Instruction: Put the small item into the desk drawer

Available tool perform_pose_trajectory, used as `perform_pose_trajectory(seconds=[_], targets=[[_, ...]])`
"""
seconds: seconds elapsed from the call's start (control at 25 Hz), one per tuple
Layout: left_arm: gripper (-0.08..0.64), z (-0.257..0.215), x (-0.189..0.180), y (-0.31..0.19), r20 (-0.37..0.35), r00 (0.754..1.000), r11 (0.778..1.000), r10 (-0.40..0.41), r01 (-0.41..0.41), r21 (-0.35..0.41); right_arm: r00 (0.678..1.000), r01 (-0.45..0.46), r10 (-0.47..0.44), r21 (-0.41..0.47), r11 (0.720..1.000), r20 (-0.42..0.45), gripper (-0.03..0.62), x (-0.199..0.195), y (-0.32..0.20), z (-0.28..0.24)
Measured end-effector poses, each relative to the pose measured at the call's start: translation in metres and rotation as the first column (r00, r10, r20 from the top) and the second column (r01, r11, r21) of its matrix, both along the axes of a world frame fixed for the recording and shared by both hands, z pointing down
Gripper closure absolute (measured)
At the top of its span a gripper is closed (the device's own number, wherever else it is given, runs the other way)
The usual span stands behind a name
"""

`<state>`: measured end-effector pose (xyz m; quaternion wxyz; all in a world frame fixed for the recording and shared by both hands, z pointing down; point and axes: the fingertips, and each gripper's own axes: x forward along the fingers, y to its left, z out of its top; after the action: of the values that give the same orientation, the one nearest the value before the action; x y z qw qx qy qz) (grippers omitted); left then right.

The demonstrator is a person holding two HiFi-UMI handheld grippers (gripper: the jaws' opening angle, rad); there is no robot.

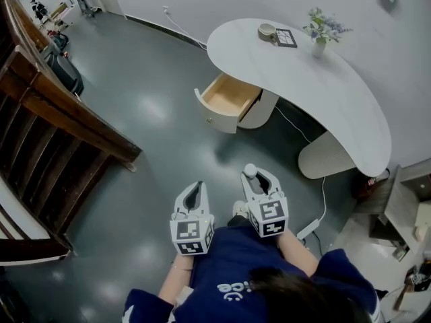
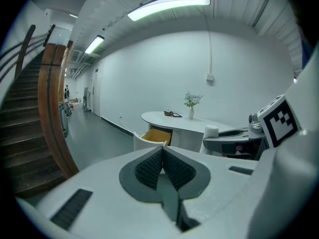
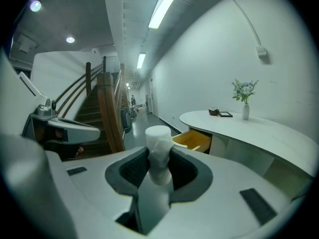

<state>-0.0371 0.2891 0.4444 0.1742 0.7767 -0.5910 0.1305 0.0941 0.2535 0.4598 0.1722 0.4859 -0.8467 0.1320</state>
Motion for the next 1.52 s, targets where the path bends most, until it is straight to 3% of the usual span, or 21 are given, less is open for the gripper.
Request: perform_pose_trajectory(seconds=[0.52, 0.96, 1.52], targets=[[0.557, 0.006, 0.061, -0.043, -0.005, 1.0, 1.0, -0.012, 0.012, -0.02, 0.999, -0.009, 0.01, -0.026, 1.0, 0.037, 0.468, 0.066, -0.042, 0.007], [0.557, 0.015, 0.071, -0.068, -0.026, 1.0, 0.999, 0.01, -0.011, -0.039, 0.999, 0.002, 0.0, -0.037, 0.999, 0.043, 0.468, 0.064, -0.052, 0.009], [0.557, 0.02, 0.062, -0.173, -0.059, 0.993, 0.994, 0.097, -0.1, -0.048, 0.995, -0.098, 0.099, -0.061, 0.993, 0.007, 0.468, 0.065, -0.137, 0.01]])
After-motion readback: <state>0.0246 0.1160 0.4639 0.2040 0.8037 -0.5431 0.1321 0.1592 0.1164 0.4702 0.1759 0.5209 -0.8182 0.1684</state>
